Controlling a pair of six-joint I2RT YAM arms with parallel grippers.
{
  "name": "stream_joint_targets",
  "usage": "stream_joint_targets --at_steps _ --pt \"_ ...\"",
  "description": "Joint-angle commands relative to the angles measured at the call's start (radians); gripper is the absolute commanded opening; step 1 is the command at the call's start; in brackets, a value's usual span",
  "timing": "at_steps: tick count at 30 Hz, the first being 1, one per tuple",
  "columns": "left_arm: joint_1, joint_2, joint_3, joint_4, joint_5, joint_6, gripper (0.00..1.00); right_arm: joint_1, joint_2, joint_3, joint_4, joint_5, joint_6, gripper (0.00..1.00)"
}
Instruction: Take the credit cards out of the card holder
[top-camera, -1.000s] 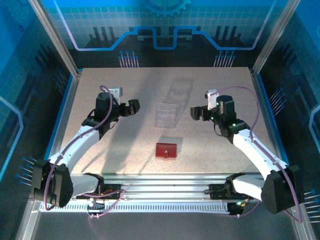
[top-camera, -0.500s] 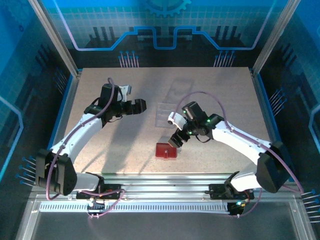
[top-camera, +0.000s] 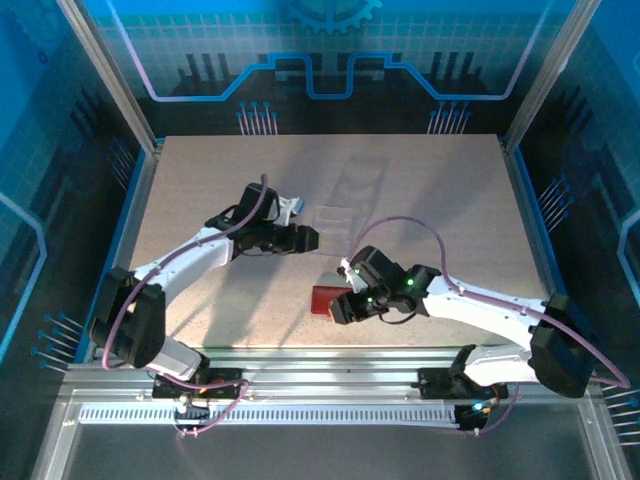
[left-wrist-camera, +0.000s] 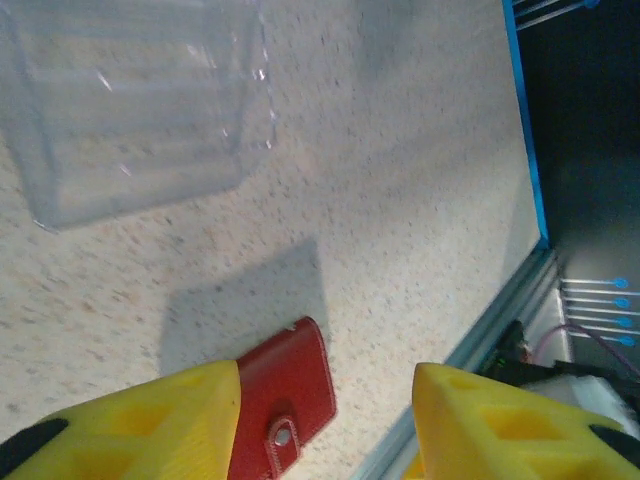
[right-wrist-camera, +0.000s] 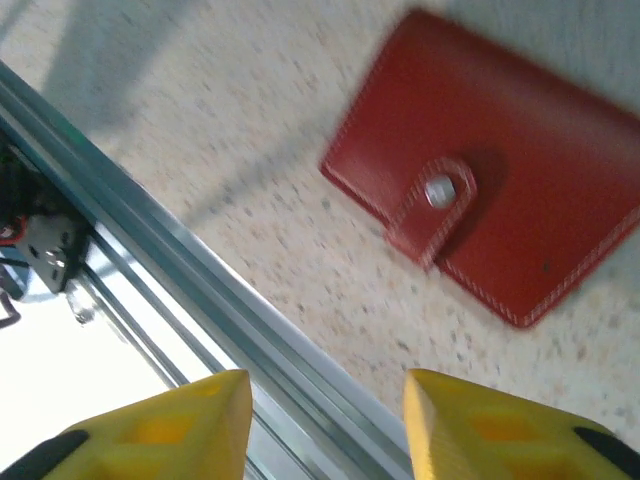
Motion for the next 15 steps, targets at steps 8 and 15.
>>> stream_joint_targets --at_steps 8,15 --pt "-0.091 0.166 0.034 0.013 0.056 -0.021 0.2 0.013 0.133 -0.124 0.305 -0.066 0.291 0.15" --pt "-0.106 0.257 0.081 -0.042 0.045 0.018 0.08 0.005 0.191 -0.152 0.324 -0.037 0.316 0.08"
